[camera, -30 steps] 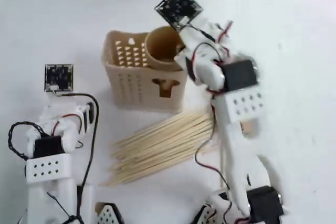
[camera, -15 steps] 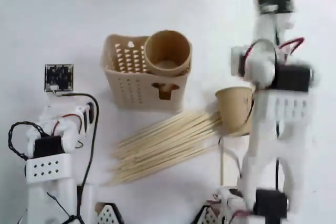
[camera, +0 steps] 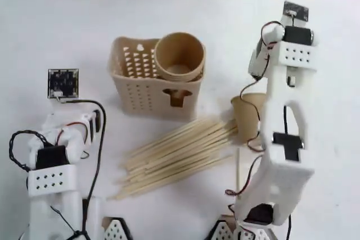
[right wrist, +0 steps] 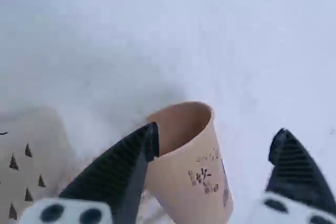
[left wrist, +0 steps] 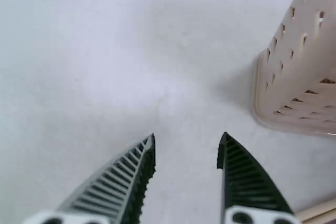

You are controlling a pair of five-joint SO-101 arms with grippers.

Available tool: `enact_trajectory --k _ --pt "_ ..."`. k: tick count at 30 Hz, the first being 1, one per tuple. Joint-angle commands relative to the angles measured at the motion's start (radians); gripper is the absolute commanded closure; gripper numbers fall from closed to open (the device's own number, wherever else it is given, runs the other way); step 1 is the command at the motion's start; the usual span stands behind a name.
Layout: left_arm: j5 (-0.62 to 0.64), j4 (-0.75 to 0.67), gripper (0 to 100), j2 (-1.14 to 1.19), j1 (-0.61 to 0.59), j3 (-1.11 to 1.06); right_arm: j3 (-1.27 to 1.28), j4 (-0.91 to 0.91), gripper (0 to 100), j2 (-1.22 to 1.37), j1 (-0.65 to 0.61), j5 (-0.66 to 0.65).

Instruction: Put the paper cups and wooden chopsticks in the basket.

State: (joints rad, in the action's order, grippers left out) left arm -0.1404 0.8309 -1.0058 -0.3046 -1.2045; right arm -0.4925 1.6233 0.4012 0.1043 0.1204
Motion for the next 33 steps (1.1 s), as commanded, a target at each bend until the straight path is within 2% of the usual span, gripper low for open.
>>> enact_trajectory --k 1,6,13,18,25,28,33 --pt "-0.003 -0.017 80 -0.012 0.013 0.002 -0.138 0.082 64.6 0.085 0.019 0.009" --pt "-0.003 -0.017 80 -0.012 0.013 0.002 -0.167 0.094 73.6 0.183 0.050 0.009" --pt "-0.003 -0.017 80 -0.012 0.013 0.002 -0.163 0.094 85.4 0.196 0.101 0.005" --pt "-0.003 -0.017 80 -0.012 0.013 0.002 -0.155 0.097 93.7 0.196 0.134 -0.121" --pt "-0.003 -0.017 80 -0.012 0.012 0.002 -0.086 0.097 98.3 0.193 0.157 -0.190" --pt "-0.003 -0.017 80 -0.012 0.012 0.002 -0.091 0.097 98.2 0.127 0.182 -0.195" --pt "-0.003 -0.017 80 -0.012 0.012 0.002 -0.091 0.096 98.2 -0.165 0.234 -0.198"
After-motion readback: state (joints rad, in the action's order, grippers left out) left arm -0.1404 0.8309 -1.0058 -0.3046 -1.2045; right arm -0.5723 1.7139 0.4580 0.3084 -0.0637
